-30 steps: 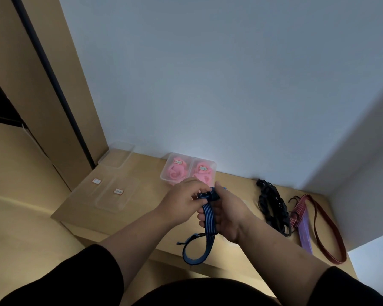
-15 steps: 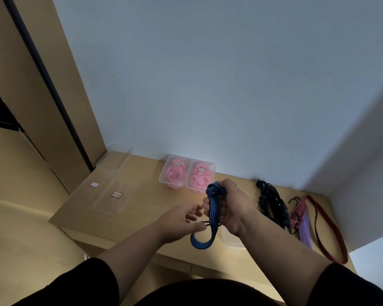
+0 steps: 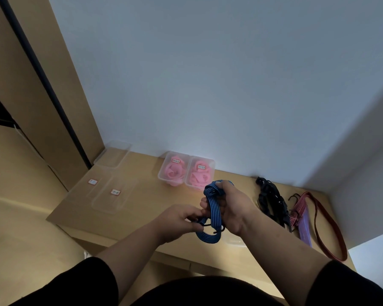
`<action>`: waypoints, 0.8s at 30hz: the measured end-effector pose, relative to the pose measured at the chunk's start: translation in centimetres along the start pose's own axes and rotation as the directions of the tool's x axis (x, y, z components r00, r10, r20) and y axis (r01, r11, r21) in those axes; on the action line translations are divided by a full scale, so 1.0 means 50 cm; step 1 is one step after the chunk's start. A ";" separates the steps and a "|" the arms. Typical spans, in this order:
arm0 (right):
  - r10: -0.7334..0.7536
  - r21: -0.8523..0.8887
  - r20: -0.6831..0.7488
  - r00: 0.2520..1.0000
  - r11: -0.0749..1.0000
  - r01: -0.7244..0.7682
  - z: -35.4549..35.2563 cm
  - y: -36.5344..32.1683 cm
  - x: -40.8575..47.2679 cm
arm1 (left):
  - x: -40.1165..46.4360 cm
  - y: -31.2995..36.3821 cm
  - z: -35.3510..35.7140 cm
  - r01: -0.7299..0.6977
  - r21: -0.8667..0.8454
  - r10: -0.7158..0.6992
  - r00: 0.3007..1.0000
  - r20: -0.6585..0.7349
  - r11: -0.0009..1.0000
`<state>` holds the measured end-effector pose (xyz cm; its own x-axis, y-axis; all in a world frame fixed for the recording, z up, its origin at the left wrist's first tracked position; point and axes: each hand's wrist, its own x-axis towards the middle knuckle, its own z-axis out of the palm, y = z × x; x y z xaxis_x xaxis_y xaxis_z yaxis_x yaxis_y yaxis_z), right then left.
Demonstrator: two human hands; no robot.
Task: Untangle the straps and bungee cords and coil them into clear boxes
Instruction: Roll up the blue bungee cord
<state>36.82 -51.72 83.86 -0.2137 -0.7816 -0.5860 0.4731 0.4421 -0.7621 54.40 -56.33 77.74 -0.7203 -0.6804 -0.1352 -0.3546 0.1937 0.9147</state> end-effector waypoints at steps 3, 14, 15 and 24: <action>-0.031 -0.031 -0.008 0.999 0.999 0.030 -0.007 -0.004 0.002 | -0.003 -0.008 0.007 0.081 -0.065 -0.082 0.997 -0.009 0.995; -0.064 -0.014 0.089 0.994 0.998 0.065 0.022 0.014 -0.014 | 0.013 0.001 0.027 0.228 -0.302 -0.276 0.953 -0.125 0.926; -0.067 -0.018 0.099 0.993 0.997 0.069 0.022 0.013 -0.016 | 0.013 -0.006 0.023 0.259 -0.279 -0.309 0.939 -0.152 0.925; -0.161 -0.063 0.158 0.974 0.983 0.173 0.039 -0.020 -0.033 | 0.003 -0.066 0.025 0.625 -0.307 -0.626 0.772 0.108 0.718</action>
<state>38.38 -51.73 86.12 -0.1494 -0.9023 -0.4045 0.3742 0.3270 -0.8678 54.70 -56.18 74.21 -0.3986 -0.5704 -0.7181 -0.5219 -0.5029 0.6891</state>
